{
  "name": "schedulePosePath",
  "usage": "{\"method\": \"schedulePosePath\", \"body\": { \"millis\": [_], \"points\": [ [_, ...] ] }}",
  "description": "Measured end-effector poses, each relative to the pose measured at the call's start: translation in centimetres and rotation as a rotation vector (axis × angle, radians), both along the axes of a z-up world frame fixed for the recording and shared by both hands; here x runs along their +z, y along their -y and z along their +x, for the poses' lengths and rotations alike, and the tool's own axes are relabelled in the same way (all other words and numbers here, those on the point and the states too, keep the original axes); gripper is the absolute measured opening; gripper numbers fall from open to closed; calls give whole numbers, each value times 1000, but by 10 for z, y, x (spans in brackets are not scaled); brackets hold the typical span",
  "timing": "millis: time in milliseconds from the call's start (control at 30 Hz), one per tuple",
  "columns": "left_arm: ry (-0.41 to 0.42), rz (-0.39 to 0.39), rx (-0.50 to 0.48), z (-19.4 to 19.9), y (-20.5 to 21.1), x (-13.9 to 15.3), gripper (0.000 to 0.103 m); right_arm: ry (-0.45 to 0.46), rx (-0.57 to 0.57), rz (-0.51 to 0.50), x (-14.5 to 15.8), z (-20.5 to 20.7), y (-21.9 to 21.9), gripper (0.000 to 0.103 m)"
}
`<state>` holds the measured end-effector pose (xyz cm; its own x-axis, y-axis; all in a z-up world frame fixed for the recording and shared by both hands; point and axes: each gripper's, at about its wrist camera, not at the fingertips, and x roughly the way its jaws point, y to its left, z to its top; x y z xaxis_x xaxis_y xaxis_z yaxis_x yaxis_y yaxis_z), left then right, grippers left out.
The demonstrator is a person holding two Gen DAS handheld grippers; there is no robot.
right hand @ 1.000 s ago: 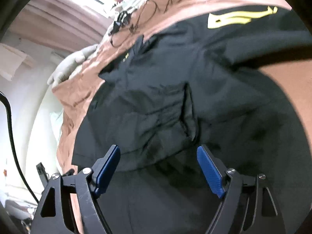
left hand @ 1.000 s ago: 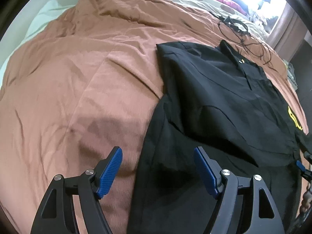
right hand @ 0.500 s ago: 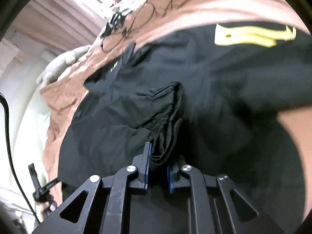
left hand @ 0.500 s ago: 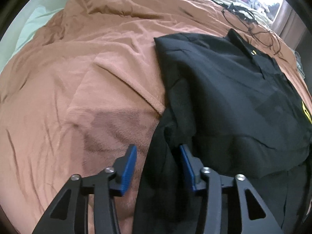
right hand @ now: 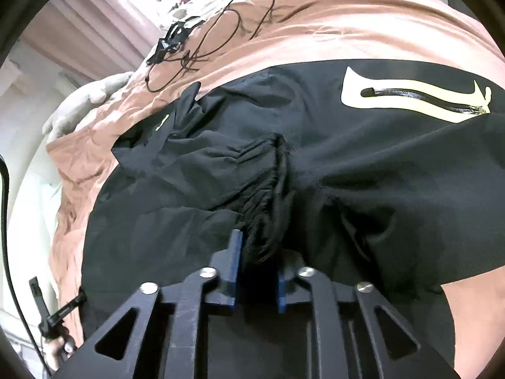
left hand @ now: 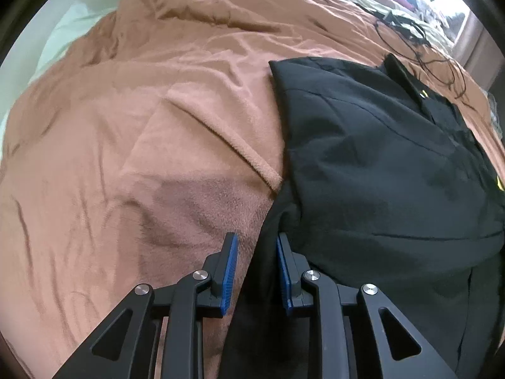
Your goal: Fold large clothes
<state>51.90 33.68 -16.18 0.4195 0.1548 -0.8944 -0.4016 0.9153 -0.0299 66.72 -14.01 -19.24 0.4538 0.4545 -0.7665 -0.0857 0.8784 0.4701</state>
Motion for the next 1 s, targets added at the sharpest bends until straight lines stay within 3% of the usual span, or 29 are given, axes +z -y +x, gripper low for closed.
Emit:
{"method": "schedulePosePath", "body": {
  "millis": [67,100,167,267,333,400,633,800,1000],
  "points": [
    [-1,9,-13,-4,5,8,26,27,-3,21,8,-7,9,70],
    [4,-4,-14,-6,5,12,27,36,-10,33,11,-10,14,75],
    [21,-44,-10,-11,6,19,30,41,-17,64,19,-16,25,75],
    [61,-66,-2,-19,12,33,53,84,-37,43,33,-32,40,75],
    [101,-67,-4,-26,20,45,75,113,-45,24,43,-43,51,75],
    [138,-88,-11,-32,29,55,83,119,-43,36,49,-54,66,75],
    [198,-121,-66,-36,70,86,86,133,-127,-8,75,-86,136,76],
    [258,-151,-96,-39,106,110,93,173,-196,-16,102,-108,193,100],
    [342,-207,-124,-41,154,136,99,202,-281,7,129,-134,266,102]
  ]
}}
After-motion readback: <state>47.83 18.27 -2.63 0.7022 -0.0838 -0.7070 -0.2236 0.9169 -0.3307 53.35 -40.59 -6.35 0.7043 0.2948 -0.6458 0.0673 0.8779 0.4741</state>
